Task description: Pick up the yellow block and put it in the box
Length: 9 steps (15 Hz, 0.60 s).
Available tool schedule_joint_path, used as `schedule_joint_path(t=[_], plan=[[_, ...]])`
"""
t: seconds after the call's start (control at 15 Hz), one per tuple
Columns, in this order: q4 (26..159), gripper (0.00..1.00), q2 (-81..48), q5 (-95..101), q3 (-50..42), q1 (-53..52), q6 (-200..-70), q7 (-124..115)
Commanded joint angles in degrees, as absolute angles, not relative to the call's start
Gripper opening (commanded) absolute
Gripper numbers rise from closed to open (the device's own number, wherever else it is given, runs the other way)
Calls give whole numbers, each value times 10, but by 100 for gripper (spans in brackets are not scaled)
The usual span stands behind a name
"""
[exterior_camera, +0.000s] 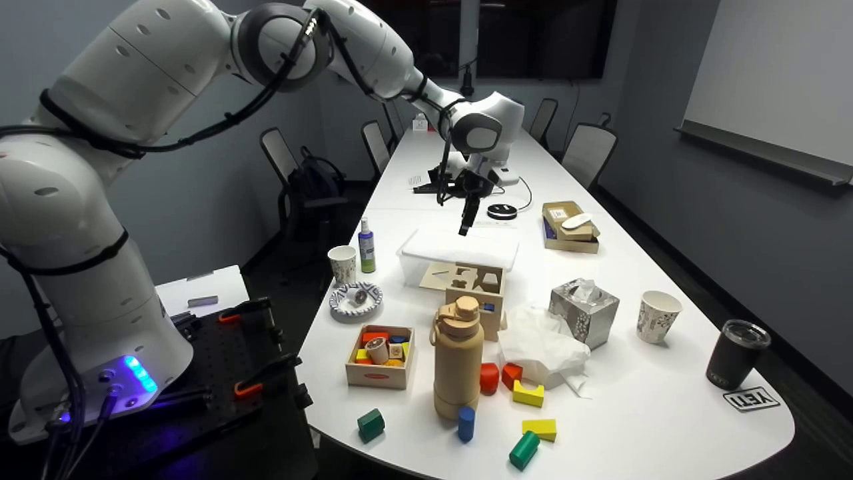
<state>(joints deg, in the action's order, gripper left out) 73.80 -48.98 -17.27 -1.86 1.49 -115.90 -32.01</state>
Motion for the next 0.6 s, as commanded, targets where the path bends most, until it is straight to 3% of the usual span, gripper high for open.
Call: schedule_joint_path(t=[0.0,0.53], plan=[[805,100,-425,-165,-28,1,-1155,-331],[920,100,-338,-151,-36,-28,-1185,-335]])
